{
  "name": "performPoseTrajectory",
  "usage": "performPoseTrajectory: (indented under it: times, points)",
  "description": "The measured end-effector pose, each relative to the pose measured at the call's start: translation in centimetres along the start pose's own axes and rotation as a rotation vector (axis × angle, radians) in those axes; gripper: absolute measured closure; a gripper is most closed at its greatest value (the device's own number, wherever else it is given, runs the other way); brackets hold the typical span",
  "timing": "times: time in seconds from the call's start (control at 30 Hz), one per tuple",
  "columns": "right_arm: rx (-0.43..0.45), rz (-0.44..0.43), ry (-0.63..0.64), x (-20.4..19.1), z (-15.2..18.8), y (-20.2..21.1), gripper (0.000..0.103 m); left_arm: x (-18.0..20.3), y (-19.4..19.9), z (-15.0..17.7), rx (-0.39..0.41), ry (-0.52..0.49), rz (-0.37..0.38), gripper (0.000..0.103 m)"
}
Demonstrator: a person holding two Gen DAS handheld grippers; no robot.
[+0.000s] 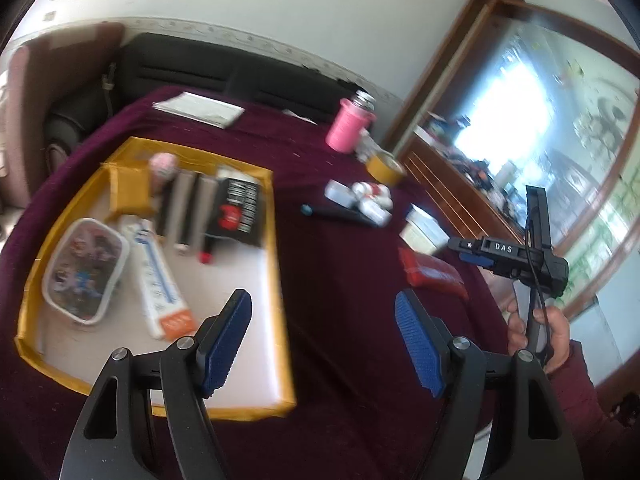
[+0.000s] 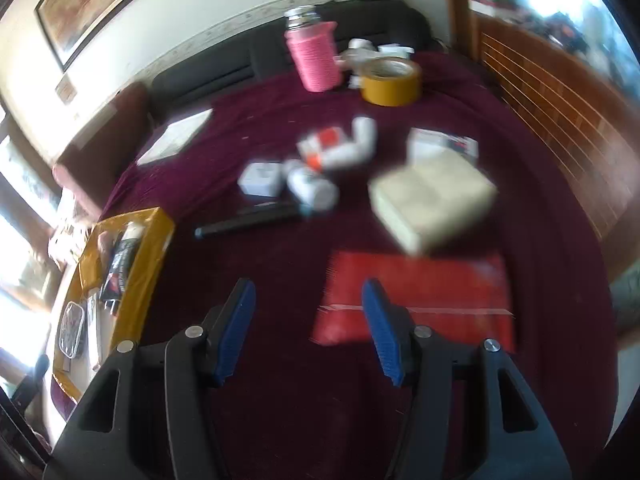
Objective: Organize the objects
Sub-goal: 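Open both tools to release pouch and box in the tray, then withdraw, then grasp the black blue-capped marker on the table with the left tool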
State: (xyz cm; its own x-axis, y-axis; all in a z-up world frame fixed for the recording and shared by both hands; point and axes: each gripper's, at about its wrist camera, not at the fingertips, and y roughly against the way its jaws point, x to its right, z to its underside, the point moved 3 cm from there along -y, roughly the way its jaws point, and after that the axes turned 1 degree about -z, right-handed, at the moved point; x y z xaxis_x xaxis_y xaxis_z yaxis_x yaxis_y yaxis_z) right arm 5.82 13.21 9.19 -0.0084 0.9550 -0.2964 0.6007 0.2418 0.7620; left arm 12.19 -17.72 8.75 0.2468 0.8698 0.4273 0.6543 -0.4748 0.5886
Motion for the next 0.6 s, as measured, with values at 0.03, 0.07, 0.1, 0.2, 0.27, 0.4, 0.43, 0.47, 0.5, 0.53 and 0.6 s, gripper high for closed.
performPoseTrajectory:
  times: [0.03, 0.07, 0.1, 0.2, 0.27, 0.4, 0.43, 0.47, 0.5, 0.53, 0.6]
  points:
    - [0.008, 0.006, -0.016, 1.1, 0.0, 1.0, 0.049, 0.9, 0.3, -0.4, -0.002, -0.004, 0.022, 0.034]
    - [0.017, 0.017, -0.02, 2.0, -0.2, 2.0, 0.049, 1.7, 0.9, -0.9, 0.001, -0.012, 0.041, 0.034]
    - [0.036, 0.042, -0.005, 2.7, -0.8, 4.2, 0.049, 3.2, 2.2, -2.2, 0.025, -0.035, 0.062, 0.034]
    - [0.138, 0.153, 0.083, 2.9, -3.6, 12.1, 0.049, 6.6, 6.5, -5.7, 0.119, -0.102, 0.094, 0.034]
    - [0.201, 0.229, 0.133, 2.4, -5.7, 17.7, 0.048, 9.2, 9.9, -8.6, 0.186, -0.155, 0.08, 0.034]
    - [0.31, 0.432, 0.177, 1.1, -10.1, 31.0, 0.039, 14.0, 14.7, -15.2, 0.249, -0.215, 0.005, 0.022]
    - [0.332, 0.502, 0.19, 0.5, -11.4, 34.2, 0.028, 14.6, 15.0, -16.3, 0.244, -0.231, -0.01, 0.02]
    - [0.347, 0.561, 0.209, -0.1, -12.4, 36.3, 0.023, 15.5, 15.4, -17.9, 0.243, -0.255, -0.041, 0.02]
    - [0.376, 0.65, 0.238, -1.1, -13.9, 38.9, 0.02, 16.5, 15.6, -19.7, 0.248, -0.28, -0.087, 0.019]
    - [0.391, 0.706, 0.243, -1.5, -15.0, 40.4, 0.02, 17.1, 15.6, -20.6, 0.247, -0.293, -0.115, 0.018]
    - [0.389, 0.748, 0.212, -2.0, -16.7, 42.1, 0.019, 17.6, 15.0, -22.2, 0.226, -0.286, -0.121, 0.017]
